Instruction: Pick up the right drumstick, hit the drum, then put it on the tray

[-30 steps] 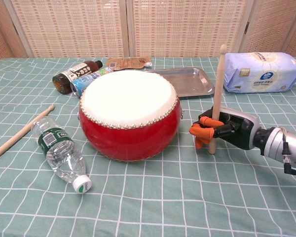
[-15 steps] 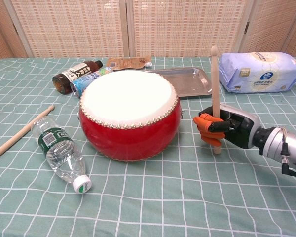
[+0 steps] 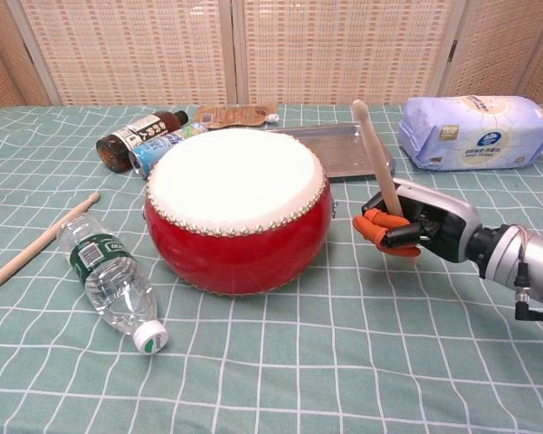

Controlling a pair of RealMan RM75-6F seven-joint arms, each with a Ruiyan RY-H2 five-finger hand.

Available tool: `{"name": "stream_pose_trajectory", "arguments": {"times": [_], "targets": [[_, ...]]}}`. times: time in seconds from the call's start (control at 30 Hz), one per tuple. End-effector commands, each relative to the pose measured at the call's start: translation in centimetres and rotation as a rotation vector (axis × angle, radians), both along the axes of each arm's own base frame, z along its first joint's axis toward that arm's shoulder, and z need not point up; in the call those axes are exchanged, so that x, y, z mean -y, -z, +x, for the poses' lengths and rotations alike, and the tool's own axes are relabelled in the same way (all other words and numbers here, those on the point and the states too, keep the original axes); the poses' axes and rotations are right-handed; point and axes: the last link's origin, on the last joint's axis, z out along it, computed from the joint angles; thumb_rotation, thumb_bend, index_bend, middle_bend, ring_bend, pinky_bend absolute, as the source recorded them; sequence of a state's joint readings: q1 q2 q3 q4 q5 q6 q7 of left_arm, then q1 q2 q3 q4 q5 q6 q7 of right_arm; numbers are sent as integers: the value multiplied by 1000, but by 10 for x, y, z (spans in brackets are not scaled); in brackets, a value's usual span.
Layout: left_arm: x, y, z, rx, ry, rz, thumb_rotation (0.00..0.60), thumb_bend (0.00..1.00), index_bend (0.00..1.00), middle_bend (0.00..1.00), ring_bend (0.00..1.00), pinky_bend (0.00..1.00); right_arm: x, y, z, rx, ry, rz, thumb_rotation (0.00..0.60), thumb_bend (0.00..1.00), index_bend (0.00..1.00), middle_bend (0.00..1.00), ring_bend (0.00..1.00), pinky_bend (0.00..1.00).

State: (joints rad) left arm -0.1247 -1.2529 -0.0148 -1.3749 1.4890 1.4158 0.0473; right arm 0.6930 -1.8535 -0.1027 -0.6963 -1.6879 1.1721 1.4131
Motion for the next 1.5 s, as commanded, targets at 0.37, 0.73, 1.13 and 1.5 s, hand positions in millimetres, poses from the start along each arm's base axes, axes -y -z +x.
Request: {"name": "stream_pose_trajectory", "arguments": {"times": [0.37,0.73,1.13,1.5], "targets": [[0,0,-2,13,5,5,600,309,52,0,0,72,11,-116,46,-478,-284,-385,600,1000,1000,1000,1000,995],[1,2,1,19,18,2,600,308,52,0,0,72,47,-153,86,-731,-376,-460,600,1000,1000,1000,1000,995],[3,2,-1,32,18,10,600,309,52,0,0,72,77,-126,118,-959,-419,-417,600,1000,1000,1000,1000,995],[3,3,-4,34,15,4,600,310,52,0,0,73,86,-98,135,-1109,-490,-485,600,1000,1000,1000,1000,995]]}}
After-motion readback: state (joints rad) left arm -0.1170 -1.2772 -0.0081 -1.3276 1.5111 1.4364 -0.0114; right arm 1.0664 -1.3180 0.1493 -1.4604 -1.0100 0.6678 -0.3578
